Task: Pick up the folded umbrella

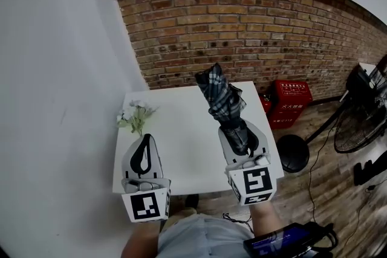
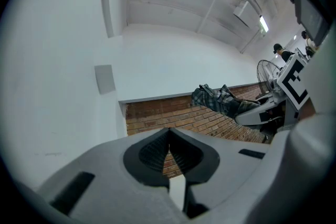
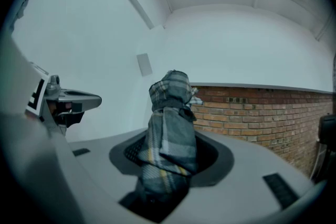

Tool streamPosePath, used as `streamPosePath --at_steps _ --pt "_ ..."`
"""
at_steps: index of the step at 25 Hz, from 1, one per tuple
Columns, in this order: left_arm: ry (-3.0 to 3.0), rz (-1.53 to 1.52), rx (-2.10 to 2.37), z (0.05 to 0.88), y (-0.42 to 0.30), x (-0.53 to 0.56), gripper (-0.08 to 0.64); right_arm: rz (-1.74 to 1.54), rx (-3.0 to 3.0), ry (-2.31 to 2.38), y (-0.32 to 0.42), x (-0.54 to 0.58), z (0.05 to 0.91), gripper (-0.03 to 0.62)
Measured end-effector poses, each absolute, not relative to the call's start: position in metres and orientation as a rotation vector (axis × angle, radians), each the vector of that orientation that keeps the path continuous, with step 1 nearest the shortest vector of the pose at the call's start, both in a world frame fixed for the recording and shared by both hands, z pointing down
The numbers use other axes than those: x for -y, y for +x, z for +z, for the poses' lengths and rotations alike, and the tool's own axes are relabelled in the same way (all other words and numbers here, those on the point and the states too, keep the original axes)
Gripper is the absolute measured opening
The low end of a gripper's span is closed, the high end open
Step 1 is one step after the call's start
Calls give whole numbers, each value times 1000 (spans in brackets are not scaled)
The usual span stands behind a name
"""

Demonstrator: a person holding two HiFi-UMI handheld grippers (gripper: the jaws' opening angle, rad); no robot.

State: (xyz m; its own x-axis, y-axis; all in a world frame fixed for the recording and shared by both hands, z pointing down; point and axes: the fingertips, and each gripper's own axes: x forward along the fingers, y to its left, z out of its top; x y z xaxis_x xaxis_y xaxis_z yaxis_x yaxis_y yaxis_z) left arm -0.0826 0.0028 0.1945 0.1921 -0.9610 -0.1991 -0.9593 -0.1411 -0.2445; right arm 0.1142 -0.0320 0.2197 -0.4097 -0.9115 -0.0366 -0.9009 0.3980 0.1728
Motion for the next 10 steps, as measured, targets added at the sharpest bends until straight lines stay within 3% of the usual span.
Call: streamPosePath --at_steps 10 --pt "-2163 -5 -1815 199 -82 0 8 -268 2573 1671 114 34 223 192"
